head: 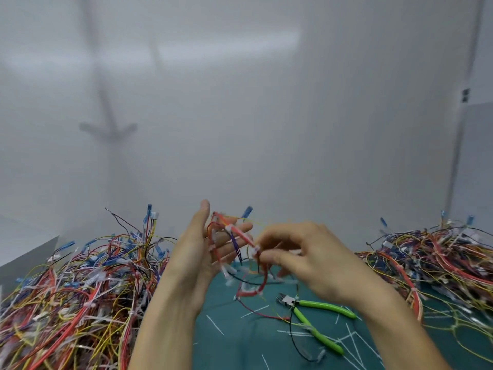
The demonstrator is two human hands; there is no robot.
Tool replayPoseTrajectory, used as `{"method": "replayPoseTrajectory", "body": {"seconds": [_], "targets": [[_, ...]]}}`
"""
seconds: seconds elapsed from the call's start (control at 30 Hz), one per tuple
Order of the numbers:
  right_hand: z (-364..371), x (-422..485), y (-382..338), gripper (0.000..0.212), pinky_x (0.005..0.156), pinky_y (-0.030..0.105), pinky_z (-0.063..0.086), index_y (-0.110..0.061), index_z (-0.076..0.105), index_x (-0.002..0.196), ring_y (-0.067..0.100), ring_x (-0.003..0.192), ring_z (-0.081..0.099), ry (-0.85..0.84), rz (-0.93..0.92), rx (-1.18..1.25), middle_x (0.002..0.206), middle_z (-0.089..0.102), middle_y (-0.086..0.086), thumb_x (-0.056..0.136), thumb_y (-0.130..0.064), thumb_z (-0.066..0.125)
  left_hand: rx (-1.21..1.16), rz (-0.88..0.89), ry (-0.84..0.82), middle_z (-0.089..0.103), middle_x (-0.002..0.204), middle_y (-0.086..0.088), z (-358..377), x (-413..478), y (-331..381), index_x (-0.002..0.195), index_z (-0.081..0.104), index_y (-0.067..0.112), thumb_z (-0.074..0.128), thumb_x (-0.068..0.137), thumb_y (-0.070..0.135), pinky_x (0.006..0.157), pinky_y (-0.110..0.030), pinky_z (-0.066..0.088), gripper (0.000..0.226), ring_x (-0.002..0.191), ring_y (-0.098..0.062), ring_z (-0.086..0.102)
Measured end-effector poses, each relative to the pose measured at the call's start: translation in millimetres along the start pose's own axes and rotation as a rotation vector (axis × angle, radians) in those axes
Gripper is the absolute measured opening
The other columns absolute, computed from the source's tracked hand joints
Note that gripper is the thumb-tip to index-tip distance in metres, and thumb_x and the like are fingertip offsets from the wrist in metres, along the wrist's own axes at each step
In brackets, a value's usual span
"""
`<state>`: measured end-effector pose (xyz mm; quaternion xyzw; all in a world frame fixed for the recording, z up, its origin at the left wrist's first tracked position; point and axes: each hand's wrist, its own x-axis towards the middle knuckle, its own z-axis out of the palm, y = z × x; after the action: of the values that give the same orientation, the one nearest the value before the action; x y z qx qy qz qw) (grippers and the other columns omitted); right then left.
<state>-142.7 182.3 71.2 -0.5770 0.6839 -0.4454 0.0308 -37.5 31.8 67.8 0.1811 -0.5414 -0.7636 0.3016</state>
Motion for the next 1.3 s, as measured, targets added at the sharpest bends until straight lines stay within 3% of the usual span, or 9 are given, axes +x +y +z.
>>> {"method": "replayPoseTrajectory", "body": {"seconds": [0.13, 0.23, 0.37, 0.53, 0.6, 0.7, 1.0, 1.13, 1.3], "targets": [[9, 0, -1, 0.015, 0.065, 0.020, 0.054, -0.030, 0.071, 0.084, 0.004, 0.071, 0.068, -0.197, 0.123, -0.139, 0.077, 0.073, -0.008, 0.090, -0.016, 0.069, -0.057, 0.137, 0.074, 0.078, 0.087, -0.005, -5, -2, 2, 0.086, 0.074, 0.010, 0.061, 0.088, 0.023, 0.074, -0.028, 0.056, 0.019, 0.075, -0.012, 0.075], [10, -2, 1, 0.005, 0.073, 0.025, 0.056, -0.024, 0.074, 0.091, 0.006, 0.073, 0.070, -0.251, 0.236, -0.329, 0.083, 0.075, -0.005, 0.090, -0.025, 0.069, 0.018, 0.227, -0.014, 0.077, 0.089, -0.008, -7, -6, 1, 0.097, 0.071, 0.005, 0.065, 0.080, 0.016, 0.063, -0.018, 0.056, 0.021, 0.071, -0.011, 0.072], [3, -2, 4, 0.019, 0.080, 0.037, 0.053, -0.021, 0.067, 0.087, 0.019, 0.085, 0.064, -0.005, 0.347, -0.543, 0.087, 0.070, -0.002, 0.093, -0.038, 0.059, 0.238, 0.374, -0.153, 0.077, 0.089, -0.012, -2, -13, 0, 0.095, 0.072, 0.006, 0.067, 0.076, 0.019, 0.072, -0.018, 0.055, 0.024, 0.077, -0.014, 0.071], [-6, 2, 5, 0.018, 0.075, 0.027, 0.044, -0.029, 0.054, 0.090, 0.001, 0.090, 0.057, 0.569, 0.243, -0.213, 0.097, 0.060, -0.013, 0.093, -0.047, 0.057, 0.330, 0.510, -0.205, 0.077, 0.086, -0.008, 13, -19, 0, 0.092, 0.075, 0.012, 0.067, 0.083, 0.013, 0.074, -0.016, 0.053, 0.013, 0.080, -0.015, 0.072], [-10, 2, 0, 0.037, 0.085, 0.019, 0.048, -0.034, 0.060, 0.096, -0.006, 0.095, 0.062, 0.492, 0.212, 0.021, 0.102, 0.068, -0.013, 0.086, -0.068, 0.048, 0.354, 0.531, -0.206, 0.077, 0.085, -0.006, 19, -21, 0, 0.090, 0.077, 0.016, 0.068, 0.085, 0.009, 0.075, -0.016, 0.053, 0.013, 0.082, -0.015, 0.073], [-8, 0, -10, 0.059, 0.097, 0.040, 0.053, -0.036, 0.075, 0.095, 0.007, 0.099, 0.070, 0.193, 0.134, 0.300, 0.099, 0.077, -0.008, 0.080, -0.082, 0.042, 0.482, 0.580, -0.196, 0.078, 0.086, 0.000, 27, -24, 0, 0.092, 0.078, 0.019, 0.068, 0.088, 0.006, 0.080, -0.025, 0.056, 0.017, 0.087, -0.013, 0.073], [13, 5, -16, 0.014, 0.085, 0.054, 0.057, -0.034, 0.077, 0.100, 0.032, 0.089, 0.070, 0.372, 0.097, 0.313, 0.085, 0.076, 0.006, 0.093, -0.034, 0.065, 1.224, 0.770, -0.091, 0.049, 0.102, 0.012, 31, -35, 5, 0.097, 0.057, 0.029, 0.041, 0.102, 0.022, 0.094, -0.038, 0.035, 0.018, 0.104, -0.013, 0.042], [11, 1, -15, 0.014, 0.082, 0.044, 0.060, -0.034, 0.080, 0.094, 0.008, 0.077, 0.074, 0.392, 0.102, 0.236, 0.077, 0.077, -0.009, 0.093, -0.029, 0.066, 1.106, 0.803, 0.004, 0.059, 0.095, 0.020, 27, -35, 10, 0.077, 0.065, 0.052, 0.066, 0.090, 0.030, 0.085, -0.020, 0.037, 0.025, 0.098, 0.000, 0.049], [10, 4, -16, 0.020, 0.078, 0.041, 0.061, -0.022, 0.077, 0.077, 0.007, 0.070, 0.072, 0.487, 0.113, 0.240, 0.072, 0.075, -0.010, 0.093, -0.019, 0.066, 0.893, 0.754, 0.142, 0.061, 0.065, 0.018, 23, -28, 7, 0.066, 0.070, 0.035, 0.081, 0.069, 0.043, 0.054, -0.011, 0.038, 0.014, 0.058, 0.000, 0.055]]}}
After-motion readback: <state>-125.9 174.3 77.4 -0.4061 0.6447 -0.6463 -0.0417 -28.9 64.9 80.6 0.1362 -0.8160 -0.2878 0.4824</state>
